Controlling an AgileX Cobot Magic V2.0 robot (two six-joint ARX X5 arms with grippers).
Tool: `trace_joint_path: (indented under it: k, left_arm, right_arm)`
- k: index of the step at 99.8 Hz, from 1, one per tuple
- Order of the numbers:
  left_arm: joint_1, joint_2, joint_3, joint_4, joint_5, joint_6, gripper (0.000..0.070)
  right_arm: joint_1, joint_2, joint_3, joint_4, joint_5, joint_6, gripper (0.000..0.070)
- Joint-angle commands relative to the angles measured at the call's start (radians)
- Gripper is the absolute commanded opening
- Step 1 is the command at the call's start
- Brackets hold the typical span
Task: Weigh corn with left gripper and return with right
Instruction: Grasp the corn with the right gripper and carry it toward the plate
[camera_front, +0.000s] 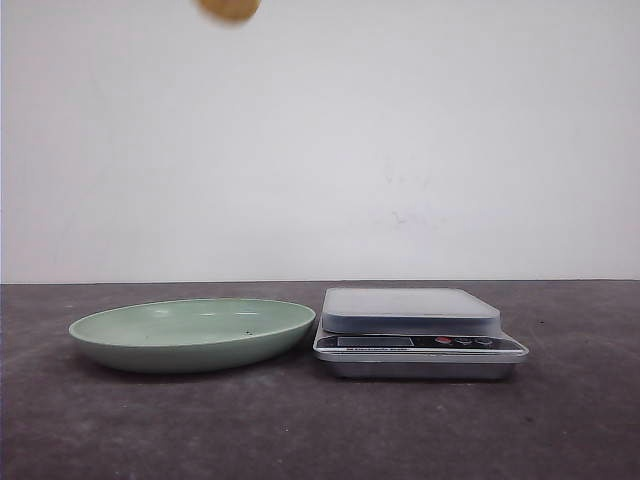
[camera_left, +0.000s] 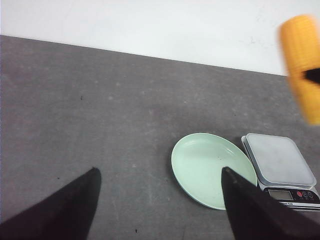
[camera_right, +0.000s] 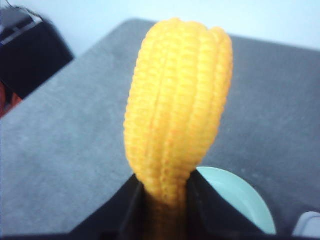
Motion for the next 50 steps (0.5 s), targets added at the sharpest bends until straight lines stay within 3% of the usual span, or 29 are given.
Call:
trace_joint_path:
  k: [1, 50]
  left_arm:
    - [-0.008, 0.001, 0.011, 0.007, -0.007, -0.005, 0.0464]
    - [-0.008, 0.001, 0.011, 0.006, -0.023, -0.005, 0.0464]
  right_arm:
    - [0.011, 0.08, 0.045, 0.001, 0.003, 0.037, 0.0]
    - [-0.008, 0.394, 0.061, -0.055, 0.011, 0.244, 0.0]
